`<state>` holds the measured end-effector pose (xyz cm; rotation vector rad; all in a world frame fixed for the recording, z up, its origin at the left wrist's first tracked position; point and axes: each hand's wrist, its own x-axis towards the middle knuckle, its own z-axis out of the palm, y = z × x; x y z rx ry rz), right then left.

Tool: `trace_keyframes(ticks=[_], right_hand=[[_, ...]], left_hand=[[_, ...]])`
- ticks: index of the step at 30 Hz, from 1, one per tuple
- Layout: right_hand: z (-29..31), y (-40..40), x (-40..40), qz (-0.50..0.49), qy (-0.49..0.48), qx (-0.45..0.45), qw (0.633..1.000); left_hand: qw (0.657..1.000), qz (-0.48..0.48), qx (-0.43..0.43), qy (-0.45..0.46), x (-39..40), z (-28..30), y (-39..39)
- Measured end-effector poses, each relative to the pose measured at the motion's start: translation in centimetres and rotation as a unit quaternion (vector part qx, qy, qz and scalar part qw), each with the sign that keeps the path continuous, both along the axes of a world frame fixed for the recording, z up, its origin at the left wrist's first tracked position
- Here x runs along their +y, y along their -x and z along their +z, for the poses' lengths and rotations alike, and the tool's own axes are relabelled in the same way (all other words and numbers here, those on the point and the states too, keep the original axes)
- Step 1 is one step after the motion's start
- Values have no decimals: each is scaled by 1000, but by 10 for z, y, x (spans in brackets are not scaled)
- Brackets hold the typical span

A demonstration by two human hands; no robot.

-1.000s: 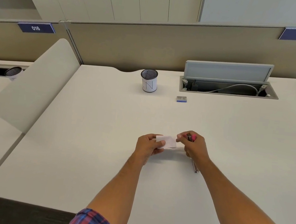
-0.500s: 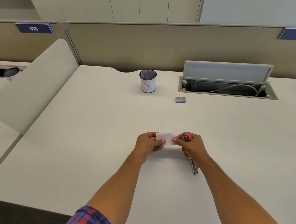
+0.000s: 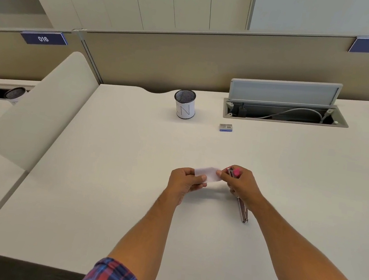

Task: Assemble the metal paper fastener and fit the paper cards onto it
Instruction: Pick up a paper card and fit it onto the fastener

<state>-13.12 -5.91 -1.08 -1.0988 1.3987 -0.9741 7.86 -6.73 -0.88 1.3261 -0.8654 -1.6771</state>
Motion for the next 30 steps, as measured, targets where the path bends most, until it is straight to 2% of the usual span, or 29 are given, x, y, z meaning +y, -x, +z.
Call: trace_keyframes(ticks=[5, 10, 14, 21, 30], right_hand=[[9, -4, -8, 19, -55, -44, 997], [13, -10, -2, 30, -28, -57, 998], [12, -12, 5, 55, -10, -18, 998], [10, -17, 9, 77, 21, -105, 991], [-2, -23, 16, 66, 16, -99, 993]], left_hand=[[998, 54, 7, 14, -4, -4, -3], [994, 77, 72, -1, -7, -1, -5], [992, 73, 98, -7, -8, 2, -3], [992, 80, 93, -23, -7, 3, -2], [997, 63, 50, -18, -4, -3, -1]])
